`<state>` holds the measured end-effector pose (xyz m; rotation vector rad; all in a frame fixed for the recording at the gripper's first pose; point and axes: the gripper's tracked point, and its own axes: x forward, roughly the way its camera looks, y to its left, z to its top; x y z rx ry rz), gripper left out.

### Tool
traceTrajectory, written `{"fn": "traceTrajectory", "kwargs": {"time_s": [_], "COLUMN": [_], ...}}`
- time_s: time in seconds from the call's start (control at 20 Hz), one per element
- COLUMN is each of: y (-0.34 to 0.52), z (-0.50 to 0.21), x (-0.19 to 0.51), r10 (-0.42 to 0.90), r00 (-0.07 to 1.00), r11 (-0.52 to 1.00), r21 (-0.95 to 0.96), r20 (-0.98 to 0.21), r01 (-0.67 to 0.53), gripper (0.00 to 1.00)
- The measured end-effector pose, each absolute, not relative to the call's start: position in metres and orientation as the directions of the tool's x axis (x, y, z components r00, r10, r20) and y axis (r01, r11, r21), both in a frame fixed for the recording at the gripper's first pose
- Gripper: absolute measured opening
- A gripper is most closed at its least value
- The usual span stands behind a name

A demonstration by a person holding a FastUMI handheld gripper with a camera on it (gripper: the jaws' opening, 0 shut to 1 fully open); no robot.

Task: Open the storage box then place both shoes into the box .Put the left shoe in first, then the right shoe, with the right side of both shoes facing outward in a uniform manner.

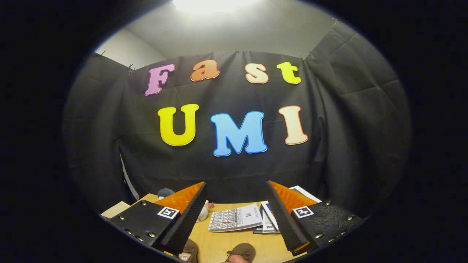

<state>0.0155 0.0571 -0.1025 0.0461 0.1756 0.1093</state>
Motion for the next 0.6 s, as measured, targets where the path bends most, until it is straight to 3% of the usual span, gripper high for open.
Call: {"fn": "traceTrajectory", "kwargs": {"time_s": [0.25, 0.6], "y": [0.115, 0.182], "z": [-0.154, -0.224], "x": [0.011, -0.002], "r10": [0.325, 0.539], "r00": [0.902, 0.736], "r11": [0.931, 0.808], "r21": [0.263, 0.500], "r20": [-0.285, -0.411], "r01": [-0.253, -0.313], "gripper": [0.97, 0.98]}}
